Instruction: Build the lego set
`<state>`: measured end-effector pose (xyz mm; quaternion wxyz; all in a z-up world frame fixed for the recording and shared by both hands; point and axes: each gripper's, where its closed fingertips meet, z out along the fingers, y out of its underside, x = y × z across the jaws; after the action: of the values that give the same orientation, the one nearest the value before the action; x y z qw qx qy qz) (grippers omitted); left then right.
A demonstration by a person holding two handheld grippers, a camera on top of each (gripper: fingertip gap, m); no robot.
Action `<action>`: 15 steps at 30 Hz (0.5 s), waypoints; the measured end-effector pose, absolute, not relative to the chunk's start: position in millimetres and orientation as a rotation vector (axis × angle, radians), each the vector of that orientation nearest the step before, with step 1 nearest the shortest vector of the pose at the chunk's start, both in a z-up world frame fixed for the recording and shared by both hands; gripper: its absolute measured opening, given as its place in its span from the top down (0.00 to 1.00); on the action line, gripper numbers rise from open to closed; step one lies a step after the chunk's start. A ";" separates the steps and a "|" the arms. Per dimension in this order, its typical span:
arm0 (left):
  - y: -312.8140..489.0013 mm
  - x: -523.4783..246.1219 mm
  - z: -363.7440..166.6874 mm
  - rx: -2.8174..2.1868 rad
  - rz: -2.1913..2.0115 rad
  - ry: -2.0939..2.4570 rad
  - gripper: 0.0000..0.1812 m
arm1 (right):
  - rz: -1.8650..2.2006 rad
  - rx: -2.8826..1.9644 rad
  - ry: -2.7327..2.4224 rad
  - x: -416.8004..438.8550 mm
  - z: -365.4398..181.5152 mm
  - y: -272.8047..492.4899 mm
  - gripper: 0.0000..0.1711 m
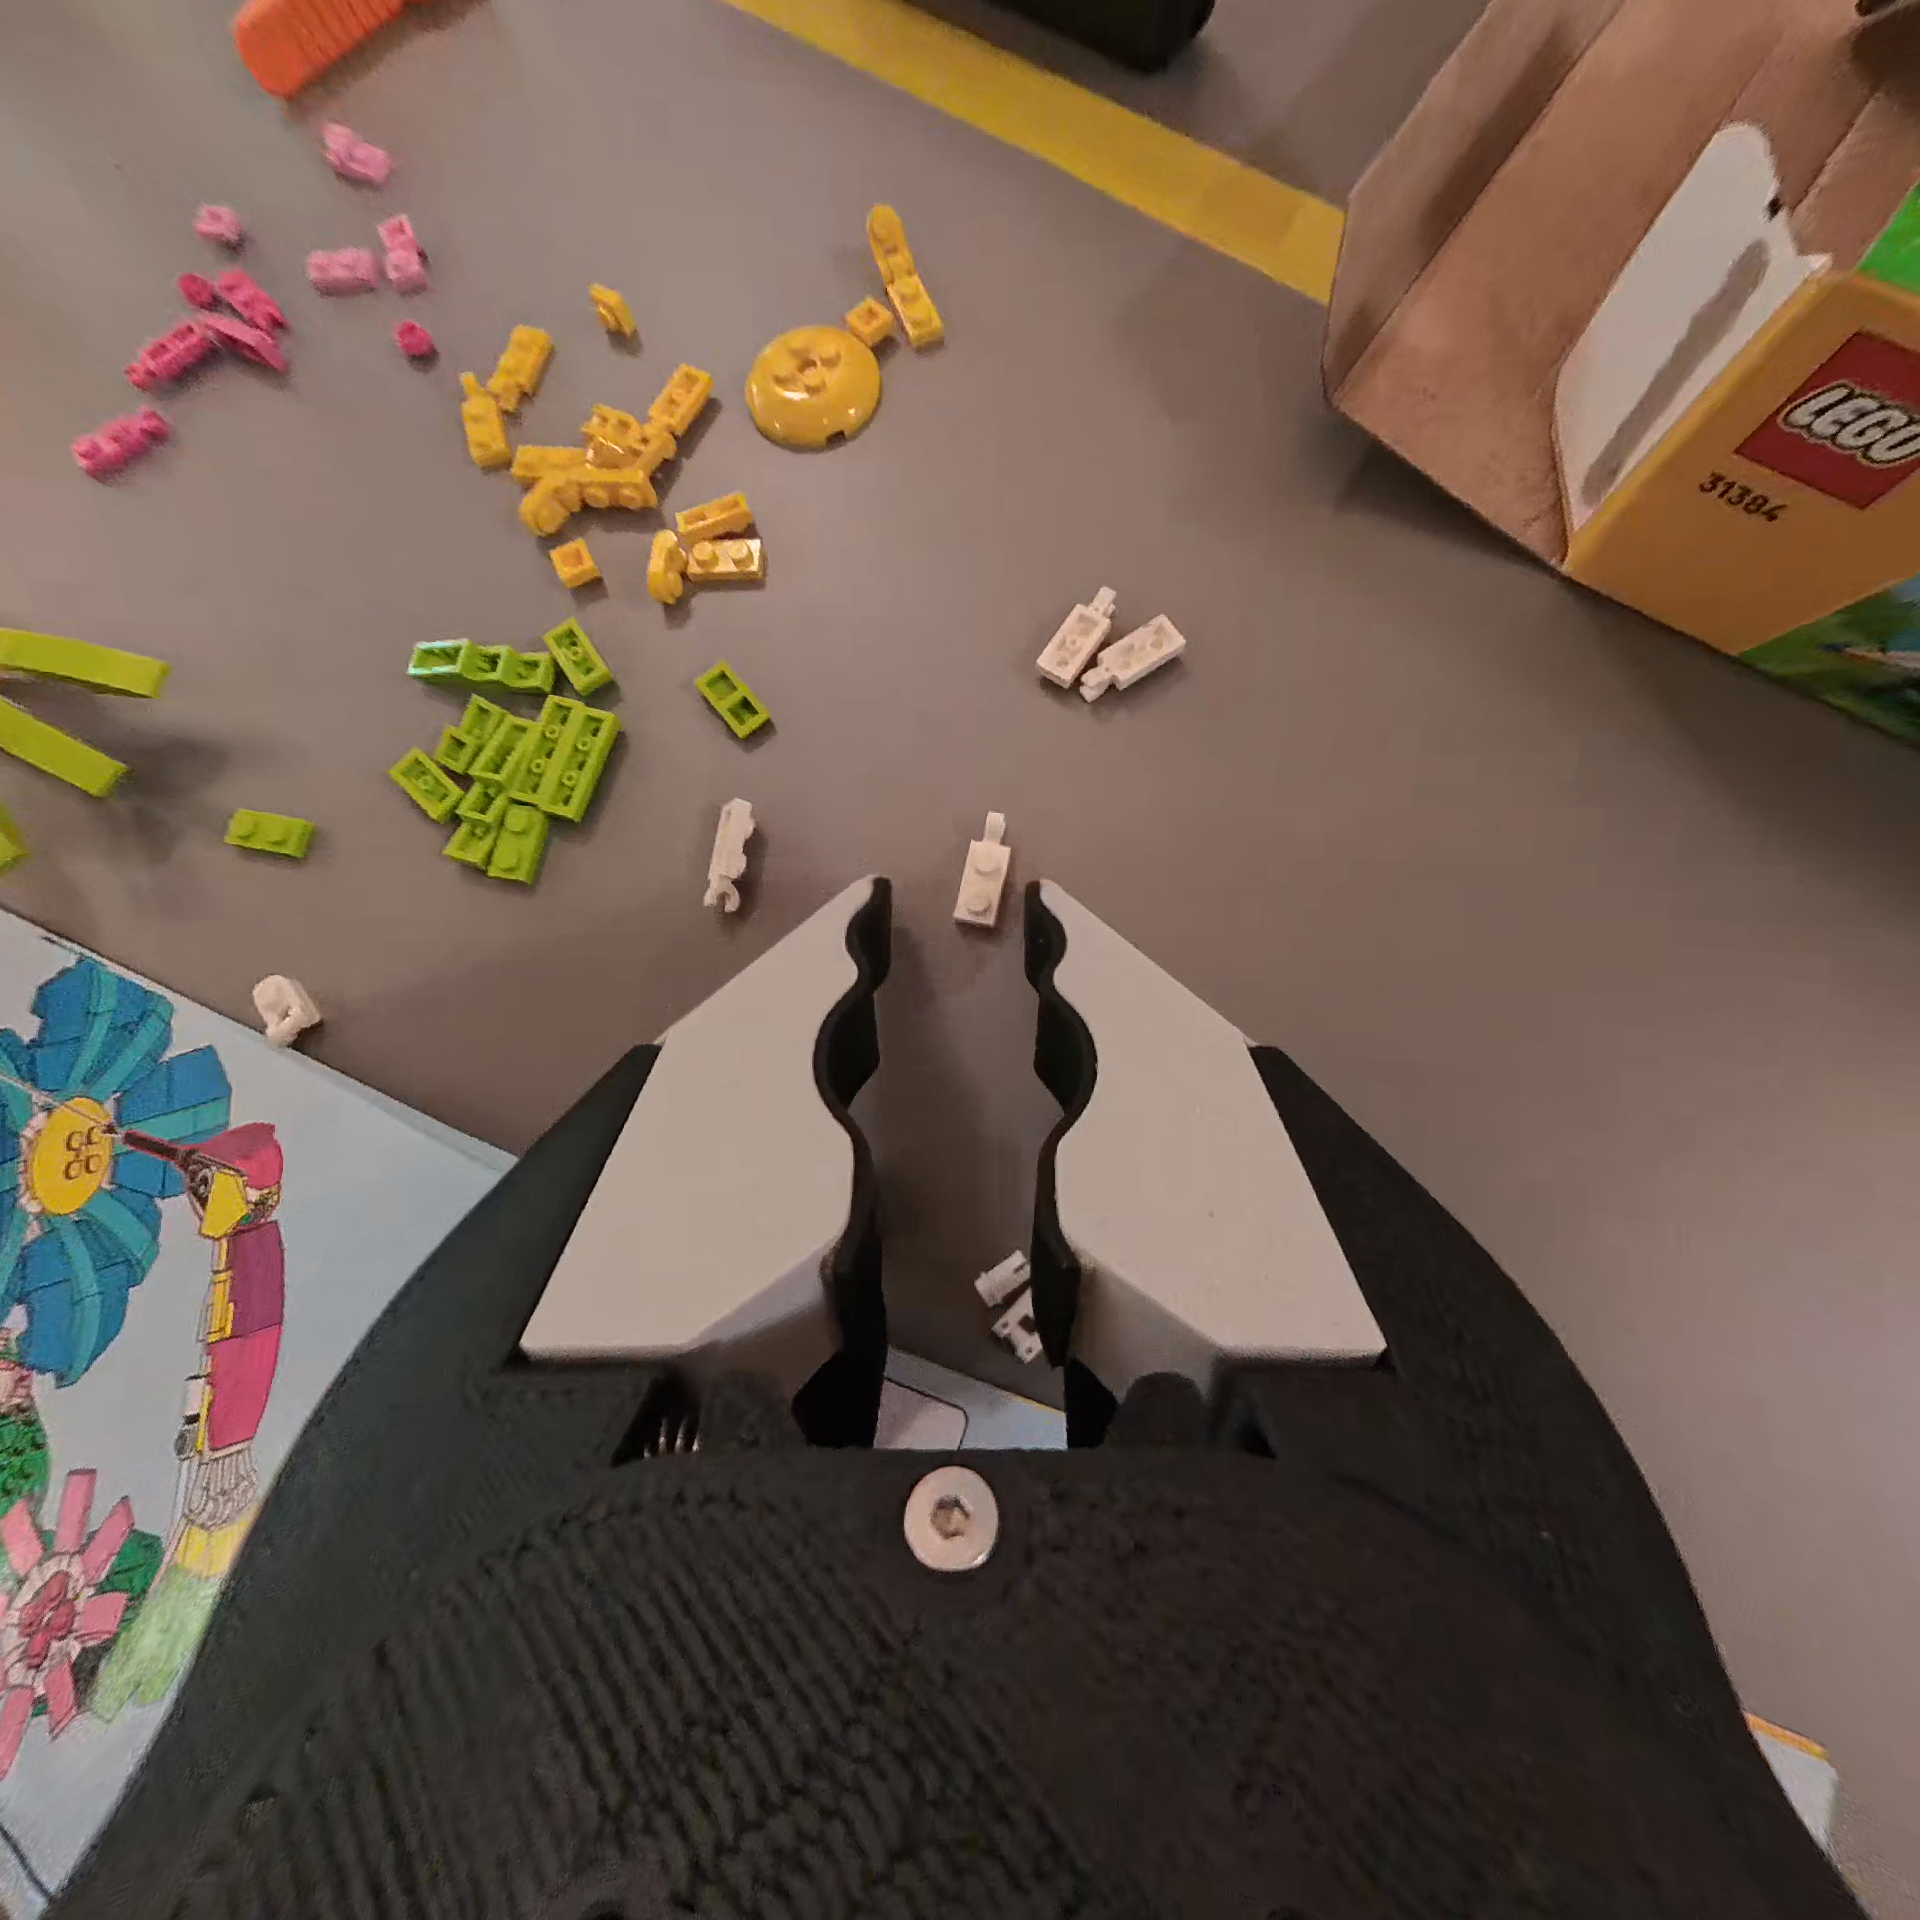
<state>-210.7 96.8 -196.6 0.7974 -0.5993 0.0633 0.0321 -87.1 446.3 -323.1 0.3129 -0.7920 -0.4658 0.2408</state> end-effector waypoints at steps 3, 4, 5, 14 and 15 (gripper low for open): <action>97.2 -210.3 -197.0 -1.289 0.077 0.139 0.99 | 0.623 -2.069 -1.227 -88.1 -324.6 450.0 0.89; 97.3 -210.0 -197.1 -1.290 0.077 0.140 0.98 | 0.604 -2.055 -1.242 -88.1 -325.1 450.8 0.96; 97.3 -209.5 -197.2 -1.290 0.077 0.144 0.99 | 0.599 -2.049 -1.264 -88.3 -325.2 448.7 0.96; 98.0 -208.0 -198.0 -1.296 0.078 0.153 0.98 | 0.736 -1.604 -1.873 -59.9 -238.8 303.3 0.97; 98.0 -208.1 -198.0 -1.297 0.078 0.153 0.98 | 0.771 -1.547 -1.946 -50.4 -239.5 277.4 0.97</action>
<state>-208.1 98.0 -198.0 0.7937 -0.6031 0.0712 0.0365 -50.4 277.4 -239.5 0.2661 -0.5731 -0.7206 0.2855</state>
